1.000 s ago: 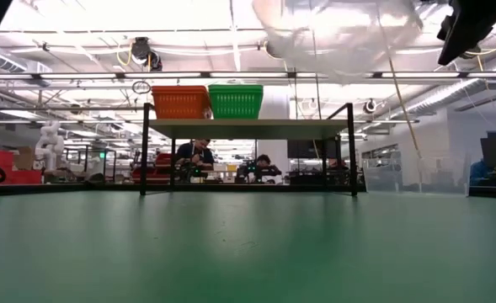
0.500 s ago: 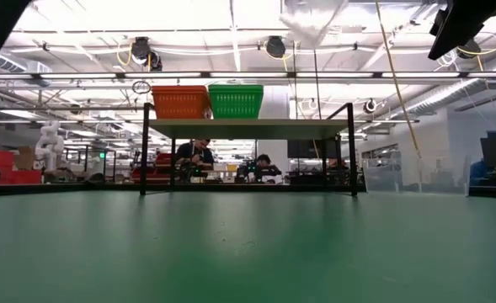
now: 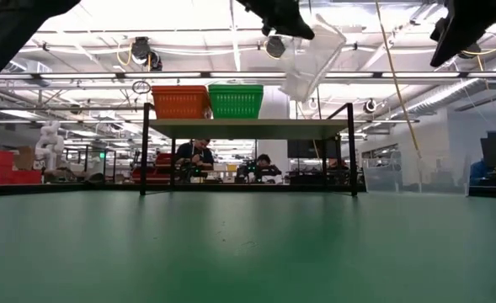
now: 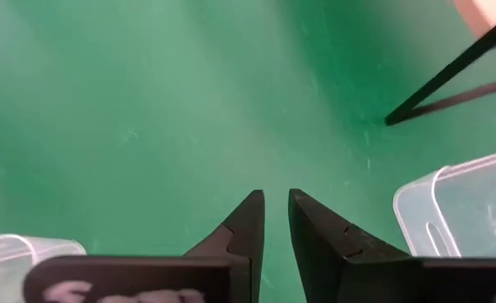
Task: Stack baskets on shelf by color
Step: Put the middle transparent bin on the shelf
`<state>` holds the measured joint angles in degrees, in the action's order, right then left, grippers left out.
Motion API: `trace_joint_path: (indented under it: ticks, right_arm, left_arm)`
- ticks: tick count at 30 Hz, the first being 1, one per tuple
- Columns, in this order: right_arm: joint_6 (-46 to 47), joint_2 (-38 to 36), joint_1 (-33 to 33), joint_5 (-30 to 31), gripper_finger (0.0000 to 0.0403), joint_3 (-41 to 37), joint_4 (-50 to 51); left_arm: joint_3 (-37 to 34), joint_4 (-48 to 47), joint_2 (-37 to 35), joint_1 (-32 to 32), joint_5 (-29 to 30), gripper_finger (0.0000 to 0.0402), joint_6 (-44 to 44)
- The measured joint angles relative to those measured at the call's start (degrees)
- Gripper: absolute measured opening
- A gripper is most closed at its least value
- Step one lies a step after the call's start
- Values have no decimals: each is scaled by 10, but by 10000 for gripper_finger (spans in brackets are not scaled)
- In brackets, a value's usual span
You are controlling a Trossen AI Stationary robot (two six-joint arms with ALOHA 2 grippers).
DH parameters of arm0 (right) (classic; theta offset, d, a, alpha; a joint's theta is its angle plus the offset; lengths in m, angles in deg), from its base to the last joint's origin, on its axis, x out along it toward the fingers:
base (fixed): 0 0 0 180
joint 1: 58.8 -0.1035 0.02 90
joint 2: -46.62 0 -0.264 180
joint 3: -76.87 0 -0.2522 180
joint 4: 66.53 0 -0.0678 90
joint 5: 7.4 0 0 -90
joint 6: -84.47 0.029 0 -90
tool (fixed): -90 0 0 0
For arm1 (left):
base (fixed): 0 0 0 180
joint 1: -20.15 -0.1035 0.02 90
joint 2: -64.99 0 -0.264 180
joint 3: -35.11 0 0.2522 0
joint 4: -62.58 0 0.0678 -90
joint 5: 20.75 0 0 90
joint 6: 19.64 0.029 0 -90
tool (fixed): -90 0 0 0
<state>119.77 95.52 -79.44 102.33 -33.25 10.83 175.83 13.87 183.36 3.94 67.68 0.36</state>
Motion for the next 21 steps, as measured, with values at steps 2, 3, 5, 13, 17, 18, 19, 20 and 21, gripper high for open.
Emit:
trace_joint_path:
  ticks: [2, 3, 5, 13, 17, 18, 19, 20, 21]
  right_arm:
    - [4, 0, 0, -1, 50, -11, 0]
    - [6, 0, 0, -2, 50, -16, 0]
    - [11, 0, 0, -2, 50, -23, 1]
    - [0, -1, 0, 0, 50, -25, -30]
    - [-14, -1, 0, -1, 50, -25, -58]
    - [-14, -1, 0, -1, 50, -25, -62]
    - [-14, -1, 0, -2, 50, -25, -64]
    - [-15, -1, 0, -2, 50, -25, -64]
    - [-15, -1, 0, -2, 50, -25, -64]
  left_arm:
    - [0, -23, 2, 1, 0, 9, 5]
    - [0, -31, 2, 1, 0, 6, 8]
    - [0, -46, 3, 1, 0, 5, 9]
    - [0, -81, 3, -1, 0, 8, 2]
    - [0, -82, 11, -1, 2, 9, 3]
    - [0, -82, 14, -2, 2, 14, 2]
    - [0, -80, 14, -2, 3, 18, 2]
    - [0, -81, 15, -2, 3, 21, 2]
    - [0, -85, 15, -2, 3, 22, 2]
